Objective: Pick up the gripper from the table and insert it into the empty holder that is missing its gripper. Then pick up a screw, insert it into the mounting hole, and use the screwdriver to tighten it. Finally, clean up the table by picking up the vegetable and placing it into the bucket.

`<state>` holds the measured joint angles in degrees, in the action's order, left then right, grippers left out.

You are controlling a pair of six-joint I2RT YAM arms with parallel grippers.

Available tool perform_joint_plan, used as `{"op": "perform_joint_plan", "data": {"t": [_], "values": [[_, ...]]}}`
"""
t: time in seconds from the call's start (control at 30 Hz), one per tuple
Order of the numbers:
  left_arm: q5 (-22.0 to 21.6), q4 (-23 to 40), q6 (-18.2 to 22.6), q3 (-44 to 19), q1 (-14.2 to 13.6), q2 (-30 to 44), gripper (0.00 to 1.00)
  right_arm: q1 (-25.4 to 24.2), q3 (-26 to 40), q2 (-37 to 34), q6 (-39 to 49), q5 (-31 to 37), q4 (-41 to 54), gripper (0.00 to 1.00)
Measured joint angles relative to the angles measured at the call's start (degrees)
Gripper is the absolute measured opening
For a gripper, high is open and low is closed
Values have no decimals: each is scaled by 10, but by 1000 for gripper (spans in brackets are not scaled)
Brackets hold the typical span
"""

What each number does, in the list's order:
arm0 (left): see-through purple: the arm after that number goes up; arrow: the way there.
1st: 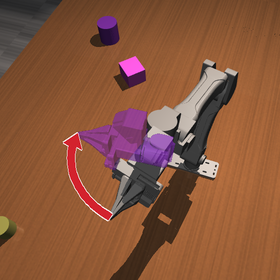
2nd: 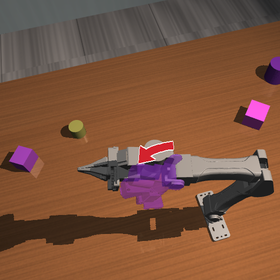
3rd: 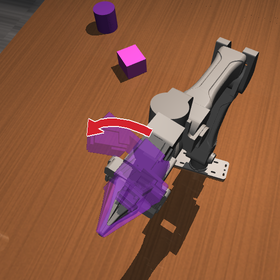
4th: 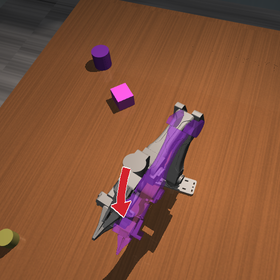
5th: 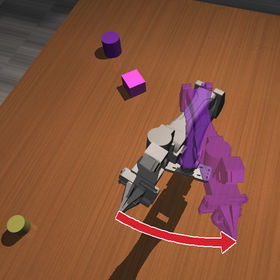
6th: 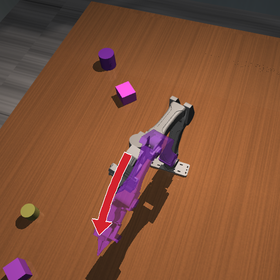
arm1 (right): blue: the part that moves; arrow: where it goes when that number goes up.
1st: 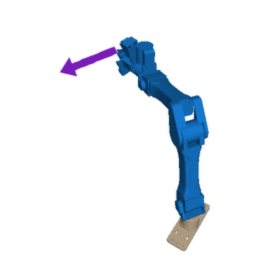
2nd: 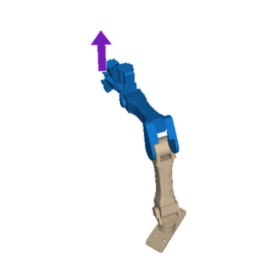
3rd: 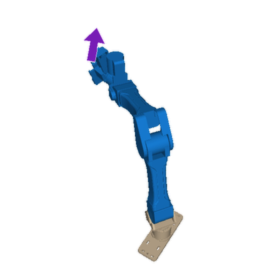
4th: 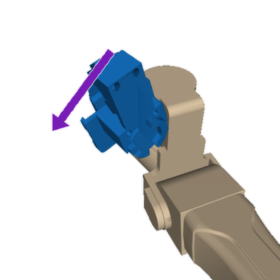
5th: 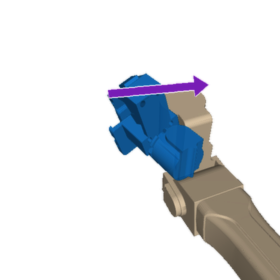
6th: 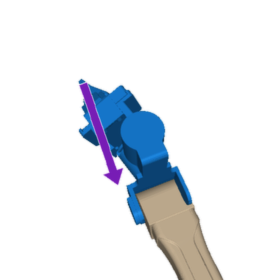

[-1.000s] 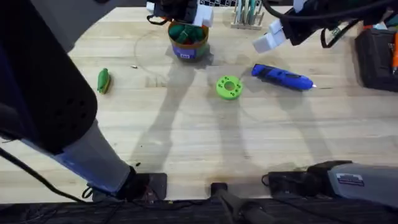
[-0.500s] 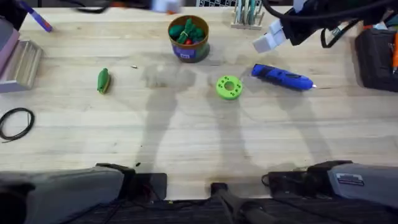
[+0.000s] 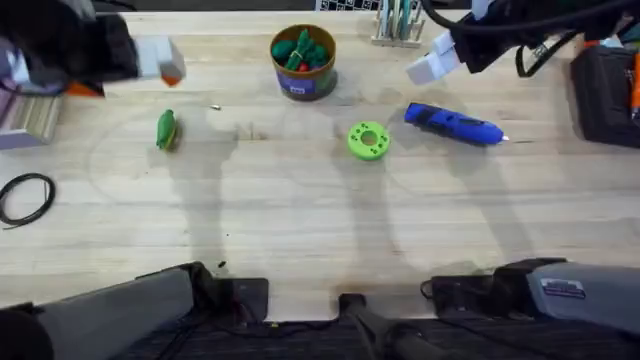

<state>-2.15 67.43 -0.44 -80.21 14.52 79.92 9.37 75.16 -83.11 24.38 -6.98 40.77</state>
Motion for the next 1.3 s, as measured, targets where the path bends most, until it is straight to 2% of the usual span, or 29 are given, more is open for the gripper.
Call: {"op": "perform_joint_plan", "data": {"t": [0.17,0.27,0.4,0.6,0.77,1.03,1.2,1.3], "values": [[-5,-68,16,73,53,13,985,0,0,0,0,0,0,992],[-2,-99,28,88,87,28,985,0,0,0,0,0,0,992],[24,-122,77,88,122,67,986,0,0,0,0,0,0,992],[47,-131,136,78,113,150,986,0,0,0,0,0,0,992],[56,-137,161,48,97,215,986,0,0,0,0,0,0,992],[58,-158,172,21,91,268,992,0,0,0,-10,0,0,990],[58,-155,174,21,91,281,929,0,0,0,-17,0,0,991],[58,-144,175,21,91,291,925,0,0,0,-17,0,0,991]]}}
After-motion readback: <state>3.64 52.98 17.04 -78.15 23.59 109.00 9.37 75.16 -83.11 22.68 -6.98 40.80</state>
